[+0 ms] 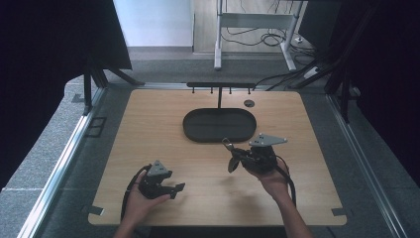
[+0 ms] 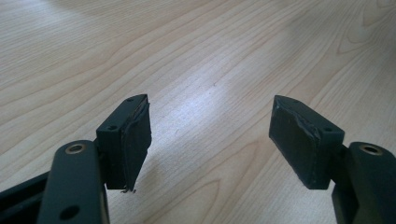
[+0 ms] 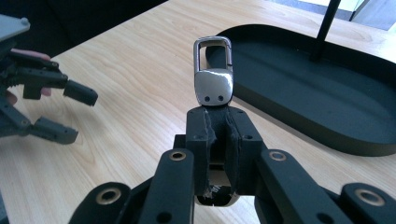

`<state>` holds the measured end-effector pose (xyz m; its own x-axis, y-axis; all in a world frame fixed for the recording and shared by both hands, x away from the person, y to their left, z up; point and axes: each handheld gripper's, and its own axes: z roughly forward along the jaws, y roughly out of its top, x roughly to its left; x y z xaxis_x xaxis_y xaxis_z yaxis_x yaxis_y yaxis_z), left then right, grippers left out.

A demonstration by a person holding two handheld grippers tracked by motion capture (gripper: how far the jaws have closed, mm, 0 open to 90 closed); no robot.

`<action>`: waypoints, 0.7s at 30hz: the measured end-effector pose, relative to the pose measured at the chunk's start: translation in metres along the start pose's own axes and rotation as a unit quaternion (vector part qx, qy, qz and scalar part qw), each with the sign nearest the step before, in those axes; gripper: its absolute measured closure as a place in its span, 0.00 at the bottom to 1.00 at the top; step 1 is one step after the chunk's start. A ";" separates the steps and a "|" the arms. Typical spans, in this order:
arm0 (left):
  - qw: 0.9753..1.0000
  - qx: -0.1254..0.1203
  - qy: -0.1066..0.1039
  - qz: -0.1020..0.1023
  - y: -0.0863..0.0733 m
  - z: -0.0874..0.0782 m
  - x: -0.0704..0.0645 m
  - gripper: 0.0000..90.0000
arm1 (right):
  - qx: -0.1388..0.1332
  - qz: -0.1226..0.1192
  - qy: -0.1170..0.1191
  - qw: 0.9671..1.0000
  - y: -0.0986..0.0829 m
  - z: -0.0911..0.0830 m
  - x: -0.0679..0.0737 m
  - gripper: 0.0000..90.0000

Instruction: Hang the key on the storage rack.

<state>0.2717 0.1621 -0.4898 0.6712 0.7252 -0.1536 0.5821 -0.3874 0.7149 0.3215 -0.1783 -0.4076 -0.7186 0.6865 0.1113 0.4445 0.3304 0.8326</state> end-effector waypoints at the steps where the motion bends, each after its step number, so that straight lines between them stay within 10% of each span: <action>1: 1.000 0.000 0.000 -0.001 0.000 0.000 0.000 0.34 | -0.002 0.001 0.000 1.000 0.001 0.000 -0.001 0.90; 21: 1.000 0.005 -0.004 0.005 0.000 0.002 -0.002 0.34 | -0.036 0.021 -0.014 0.999 0.021 0.007 -0.013 0.90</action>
<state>0.2712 0.1591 -0.4912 0.6802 0.7170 -0.1522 0.5799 -0.3994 0.7101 0.3444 -0.1755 -0.3954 -0.6840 0.7174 0.1321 0.4336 0.2542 0.8645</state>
